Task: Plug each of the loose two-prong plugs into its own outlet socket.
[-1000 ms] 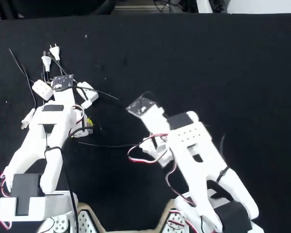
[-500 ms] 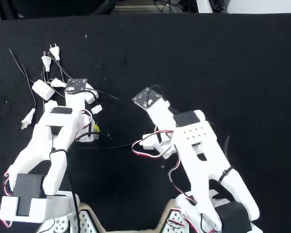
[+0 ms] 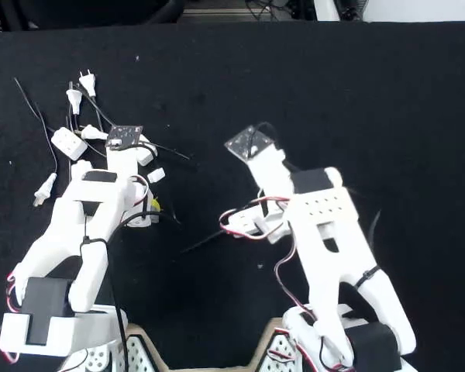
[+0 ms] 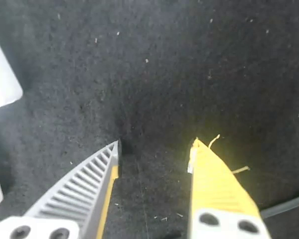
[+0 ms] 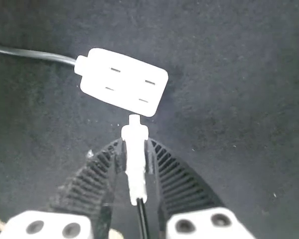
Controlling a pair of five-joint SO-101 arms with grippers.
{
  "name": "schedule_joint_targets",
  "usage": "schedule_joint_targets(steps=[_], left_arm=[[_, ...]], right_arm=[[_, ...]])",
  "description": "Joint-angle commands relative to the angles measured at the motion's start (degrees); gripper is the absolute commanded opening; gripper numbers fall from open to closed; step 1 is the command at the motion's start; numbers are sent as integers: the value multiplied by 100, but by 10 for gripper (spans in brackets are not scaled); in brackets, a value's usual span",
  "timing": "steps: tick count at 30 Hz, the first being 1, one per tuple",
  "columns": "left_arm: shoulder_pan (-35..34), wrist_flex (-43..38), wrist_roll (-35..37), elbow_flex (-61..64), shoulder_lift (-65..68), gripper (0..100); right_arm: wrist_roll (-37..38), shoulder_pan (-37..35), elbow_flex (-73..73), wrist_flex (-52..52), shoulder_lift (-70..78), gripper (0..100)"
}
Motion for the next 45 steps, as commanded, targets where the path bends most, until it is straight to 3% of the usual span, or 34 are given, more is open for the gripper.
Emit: schedule_joint_targets(steps=[1, 7, 19, 35, 45], left_arm=[[48, 237, -44, -75, -105, 234], [57, 220, -44, -75, -105, 234], [57, 211, -44, -75, -105, 234], [57, 211, -44, -75, -105, 234], [48, 211, -44, -75, -105, 234]], right_arm=[[-9, 105, -796, 404, -224, 10], [-18, 88, -945, 422, -215, 10], [-1055, -475, -1455, 281, 1042, 10], [-1029, -475, -1411, 378, 1516, 10], [-1002, -457, -409, -484, 1253, 10]])
